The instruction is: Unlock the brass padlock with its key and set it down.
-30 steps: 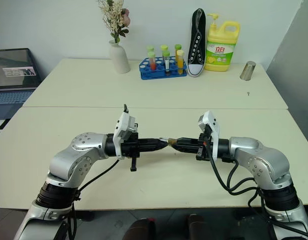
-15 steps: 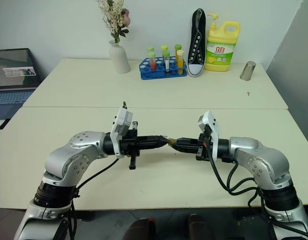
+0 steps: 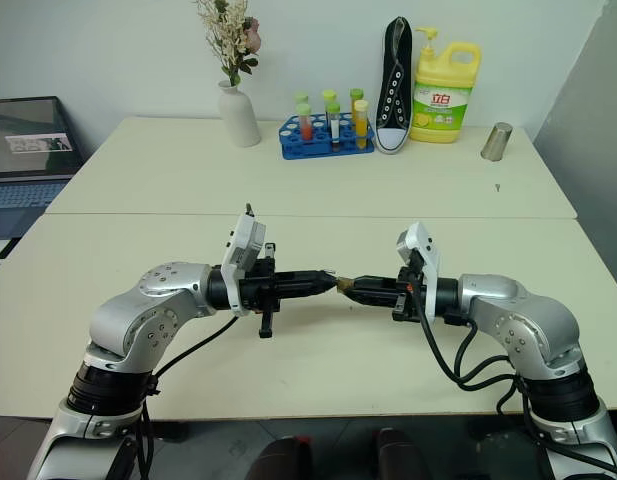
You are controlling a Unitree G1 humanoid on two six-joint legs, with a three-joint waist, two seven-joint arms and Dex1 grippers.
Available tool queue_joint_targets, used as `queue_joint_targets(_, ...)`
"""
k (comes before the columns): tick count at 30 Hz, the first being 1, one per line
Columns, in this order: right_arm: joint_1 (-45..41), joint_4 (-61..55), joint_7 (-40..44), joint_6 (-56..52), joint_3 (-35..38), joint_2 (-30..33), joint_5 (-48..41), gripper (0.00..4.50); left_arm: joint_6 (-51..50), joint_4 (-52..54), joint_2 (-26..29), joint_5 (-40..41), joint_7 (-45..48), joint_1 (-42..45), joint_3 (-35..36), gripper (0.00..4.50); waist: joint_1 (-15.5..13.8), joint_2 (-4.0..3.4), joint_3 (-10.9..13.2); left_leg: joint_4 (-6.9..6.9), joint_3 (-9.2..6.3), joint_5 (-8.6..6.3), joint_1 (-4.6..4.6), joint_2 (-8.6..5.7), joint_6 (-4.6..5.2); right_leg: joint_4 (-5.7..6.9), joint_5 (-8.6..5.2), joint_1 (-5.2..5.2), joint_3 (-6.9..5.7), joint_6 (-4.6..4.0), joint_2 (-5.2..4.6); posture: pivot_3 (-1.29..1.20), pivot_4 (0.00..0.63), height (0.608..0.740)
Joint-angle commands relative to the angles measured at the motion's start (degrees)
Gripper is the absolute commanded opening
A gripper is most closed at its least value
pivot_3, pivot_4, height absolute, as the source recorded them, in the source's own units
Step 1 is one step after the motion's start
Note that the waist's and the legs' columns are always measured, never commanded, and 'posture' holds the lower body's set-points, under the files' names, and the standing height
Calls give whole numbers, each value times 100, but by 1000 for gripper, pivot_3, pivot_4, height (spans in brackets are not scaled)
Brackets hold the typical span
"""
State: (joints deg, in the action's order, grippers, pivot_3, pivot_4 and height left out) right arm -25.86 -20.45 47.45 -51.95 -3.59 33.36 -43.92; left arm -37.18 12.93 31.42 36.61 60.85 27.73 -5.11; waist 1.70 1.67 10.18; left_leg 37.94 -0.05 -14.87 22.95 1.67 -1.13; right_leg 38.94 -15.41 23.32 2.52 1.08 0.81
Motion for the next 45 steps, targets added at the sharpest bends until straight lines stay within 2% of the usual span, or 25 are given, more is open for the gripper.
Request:
queue_joint_targets(1,-35,-155,49,98,41,-2,-25,136,101,266,80,72,40,39,142,0,0,0,0,0,0,0,0,0,0,0,0,0,0,0,0,0,150,740)
queue_joint_targets(6,-54,-85,-42,-16,149,-43,-127,136,632,429,330,-367,103,-113,66,0,0,0,0,-1,0,0,0,0,0,0,0,0,1,0,0,0,150,740)
queue_joint_targets(11,-115,136,-335,-670,481,-102,-598,136,2599,358,977,-1600,574,-619,-54,0,5,-5,3,-6,2,0,-2,2,0,-1,-2,2,9,-5,0,0,150,740)
queue_joint_targets(12,-117,159,-378,-801,514,-99,-682,136,3077,210,1040,-1854,599,-685,-68,175,-1,-5,3,-6,1,0,-1,3,0,-1,-3,2,11,-7,-2,0,150,740)
queue_joint_targets(14,-130,218,-477,-1071,568,-112,-852,136,3988,-157,1048,-2276,534,-762,-37,585,-10,-5,3,-5,3,0,-1,1,0,-2,-3,2,12,-7,-8,0,150,740)
queue_joint_targets(17,-135,309,-645,-1407,562,-177,-997,136,5162,-601,985,-2667,491,-796,-41,1535,-20,-5,3,-4,5,0,0,0,0,-5,-3,2,12,-7,-10,0,150,740)
queue_joint_targets(21,-125,534,-1149,-2010,597,-490,-1188,136,5817,-709,933,-2645,505,-908,-33,2861,-9,-5,3,-5,8,0,2,4,0,-7,-3,2,13,-7,-18,0,150,740)
queue_joint_targets(26,-257,986,-1646,-2399,590,-844,-1030,136,6010,-623,970,-2527,568,-987,-91,4422,1,-6,3,-6,5,0,4,8,0,-5,-3,4,12,-7,-19,0,150,740)
queue_joint_targets(33,-508,1709,-1862,-2720,390,-1133,-696,136,6198,-652,1062,-2638,551,-1093,-107,4500,11,-6,4,-6,6,0,3,6,0,-3,-3,5,8,-7,-11,0,150,740)
queue_joint_targets(39,-571,1942,-1794,-2787,299,-1062,-457,136,6095,-566,1053,-2632,485,-1246,-109,4500,11,-8,5,-7,6,0,4,6,1,-4,-3,6,7,-7,-11,0,150,740)
queue_joint_targets(40,-570,1977,-1790,-2788,277,-1032,-397,846,6029,-557,1035,-2622,460,-1251,-112,4500,12,-8,4,-6,5,0,4,6,1,-4,-3,6,6,-7,-11,0,150,740)
queue_joint_targets(43,-578,2002,-1784,-2733,212,-914,-228,1839,5919,-551,1015,-2601,420,-1262,-124,4500,12,-8,5,-6,6,0,3,6,1,-3,-3,6,6,-6,-10,0,150,740)
queue_joint_targets(45,-515,1898,-1751,-2823,411,-795,-298,2508,5475,-500,959,-2429,330,-1270,-113,4500,10,-8,4,-6,7,0,2,6,1,-3,-3,6,4,-6,-10,0,150,740)
